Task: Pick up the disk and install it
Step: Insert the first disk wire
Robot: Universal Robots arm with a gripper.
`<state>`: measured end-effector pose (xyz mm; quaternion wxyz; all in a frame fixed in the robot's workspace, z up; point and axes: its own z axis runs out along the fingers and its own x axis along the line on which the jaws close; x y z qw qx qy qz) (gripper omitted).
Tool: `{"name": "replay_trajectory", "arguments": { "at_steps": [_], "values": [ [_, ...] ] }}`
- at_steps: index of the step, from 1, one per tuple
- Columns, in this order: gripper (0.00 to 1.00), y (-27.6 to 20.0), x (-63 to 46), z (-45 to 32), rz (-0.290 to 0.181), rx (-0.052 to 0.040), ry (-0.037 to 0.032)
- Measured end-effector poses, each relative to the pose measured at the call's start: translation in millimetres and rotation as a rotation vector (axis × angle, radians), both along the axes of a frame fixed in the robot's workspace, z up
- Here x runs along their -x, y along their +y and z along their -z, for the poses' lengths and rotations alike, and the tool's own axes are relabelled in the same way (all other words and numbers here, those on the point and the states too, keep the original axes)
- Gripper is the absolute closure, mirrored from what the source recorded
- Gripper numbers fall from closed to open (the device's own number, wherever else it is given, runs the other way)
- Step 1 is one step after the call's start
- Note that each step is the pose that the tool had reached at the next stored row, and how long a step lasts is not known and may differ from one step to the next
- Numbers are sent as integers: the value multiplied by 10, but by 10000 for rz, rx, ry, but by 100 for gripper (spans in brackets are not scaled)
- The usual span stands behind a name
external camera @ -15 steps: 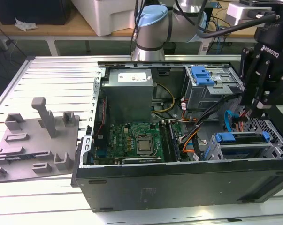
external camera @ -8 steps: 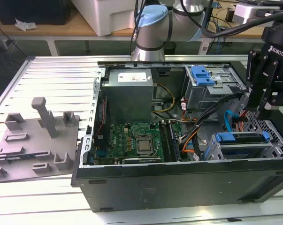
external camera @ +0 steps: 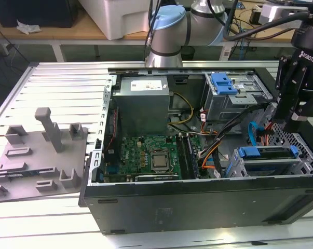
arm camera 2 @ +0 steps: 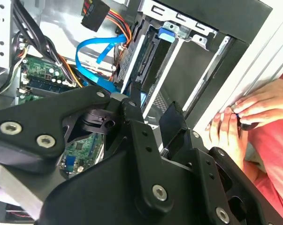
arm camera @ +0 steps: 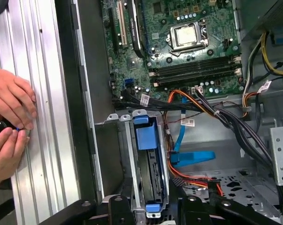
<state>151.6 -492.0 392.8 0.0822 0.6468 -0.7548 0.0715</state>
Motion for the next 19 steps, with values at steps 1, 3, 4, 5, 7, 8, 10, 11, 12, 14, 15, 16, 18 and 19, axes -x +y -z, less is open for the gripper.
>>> {"name": "replay_trajectory", "arguments": {
  "at_steps": [1, 3, 4, 5, 7, 8, 10, 11, 12, 14, 15, 16, 18, 19],
  "values": [
    [56, 11, -8, 6, 12, 78, 0],
    [56, 34, -24, 16, 30, 257, 0],
    [56, 45, -32, 21, 40, 318, 0],
    [56, 55, -40, 24, 55, 370, 0],
    [56, 83, -68, 34, 107, 481, 1],
    [56, 91, -77, 37, 123, 513, 1],
    [56, 114, -98, 45, 165, 602, 2],
    [56, 129, -112, 51, 188, 695, 2],
    [56, 136, -119, 56, 202, 752, 2],
    [56, 165, -146, 68, 254, 899, 2],
    [56, 177, -156, 72, 278, 944, 3],
    [56, 185, -161, 75, 300, 971, 3],
    [56, 216, -168, 83, 426, 1026, 10],
    [56, 226, -169, 86, 464, 1032, 12]
  ]
}}
